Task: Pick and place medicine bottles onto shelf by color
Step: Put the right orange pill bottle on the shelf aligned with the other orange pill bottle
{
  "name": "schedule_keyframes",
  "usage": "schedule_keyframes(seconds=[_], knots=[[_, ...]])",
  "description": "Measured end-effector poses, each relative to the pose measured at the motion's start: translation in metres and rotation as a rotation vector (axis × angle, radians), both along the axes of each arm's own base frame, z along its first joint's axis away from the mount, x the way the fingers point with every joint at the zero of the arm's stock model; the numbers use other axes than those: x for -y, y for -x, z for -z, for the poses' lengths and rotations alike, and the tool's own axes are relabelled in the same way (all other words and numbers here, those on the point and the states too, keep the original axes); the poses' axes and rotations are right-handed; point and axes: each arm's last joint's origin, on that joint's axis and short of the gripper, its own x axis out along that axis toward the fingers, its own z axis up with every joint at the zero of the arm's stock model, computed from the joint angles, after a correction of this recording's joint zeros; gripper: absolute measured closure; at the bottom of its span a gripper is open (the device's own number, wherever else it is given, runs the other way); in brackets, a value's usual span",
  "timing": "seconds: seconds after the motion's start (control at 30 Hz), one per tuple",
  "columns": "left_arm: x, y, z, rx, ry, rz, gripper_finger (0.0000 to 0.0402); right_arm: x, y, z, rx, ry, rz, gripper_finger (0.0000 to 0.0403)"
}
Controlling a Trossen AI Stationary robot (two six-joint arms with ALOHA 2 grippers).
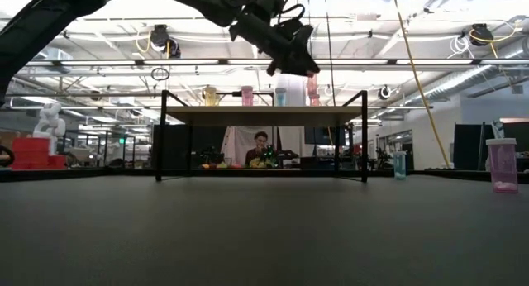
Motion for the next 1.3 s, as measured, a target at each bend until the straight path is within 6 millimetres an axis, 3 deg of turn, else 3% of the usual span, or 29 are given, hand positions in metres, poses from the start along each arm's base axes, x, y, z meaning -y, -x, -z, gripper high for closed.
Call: schedule_keyframes(seconds=[0.2, 0.4, 0.7, 1.3], knots=[[0.008, -0.008, 0.012, -0.033, -0.028, 0.155, 0.0277, 0.001, 0.002, -0.001, -0.035, 0.012, 0.024, 0.0261], [0.015, -0.019, 0.030, -0.077, -0.083, 0.203, 0.0277, 0.002, 0.003, -0.004, -0.026, 0.009, 0.025, 0.0261], [0.009, -0.018, 0.030, -0.100, -0.141, 0.131, 0.0277, 0.004, 0.007, -0.005, -0.018, 0.004, 0.025, 0.0261], [0.005, -0.017, 0.036, -0.119, -0.095, 0.105, 0.0277, 0.009, 0.016, -0.010, 0.001, -0.003, 0.026, 0.0261]])
